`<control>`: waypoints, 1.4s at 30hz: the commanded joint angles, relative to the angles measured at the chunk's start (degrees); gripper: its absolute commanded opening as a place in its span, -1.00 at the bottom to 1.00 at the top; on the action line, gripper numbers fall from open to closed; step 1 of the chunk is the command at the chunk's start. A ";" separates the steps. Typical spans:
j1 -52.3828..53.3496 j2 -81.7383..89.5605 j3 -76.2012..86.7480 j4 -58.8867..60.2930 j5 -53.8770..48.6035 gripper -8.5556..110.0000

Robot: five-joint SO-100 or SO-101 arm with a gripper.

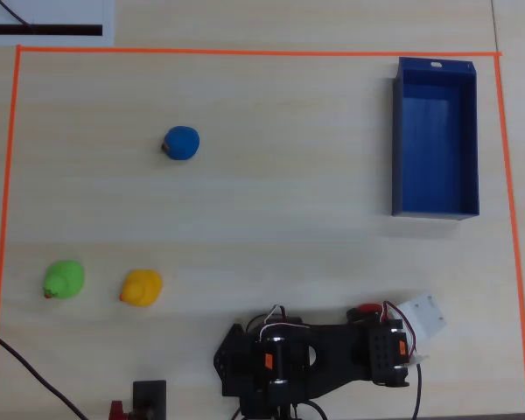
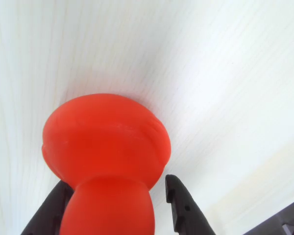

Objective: Grasp red duck and put it into box.

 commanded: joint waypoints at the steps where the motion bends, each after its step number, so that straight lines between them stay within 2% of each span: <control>1: -1.23 1.76 -1.32 -2.55 -0.53 -0.47; 9: -4.04 -0.53 -2.37 -5.62 -0.62 -0.45; 14: -4.22 -0.79 -2.46 -4.75 -1.76 -0.50; 23: -5.27 -0.97 -1.23 -6.33 -2.55 -0.72; 26: -4.92 -0.79 -0.88 -6.59 -2.20 -0.85; 31: -4.92 -0.53 -2.11 -7.47 0.26 -0.85; 35: -9.32 -0.35 -13.97 -3.87 10.11 -0.85; 42: -19.25 -5.98 -49.04 10.46 26.02 -0.85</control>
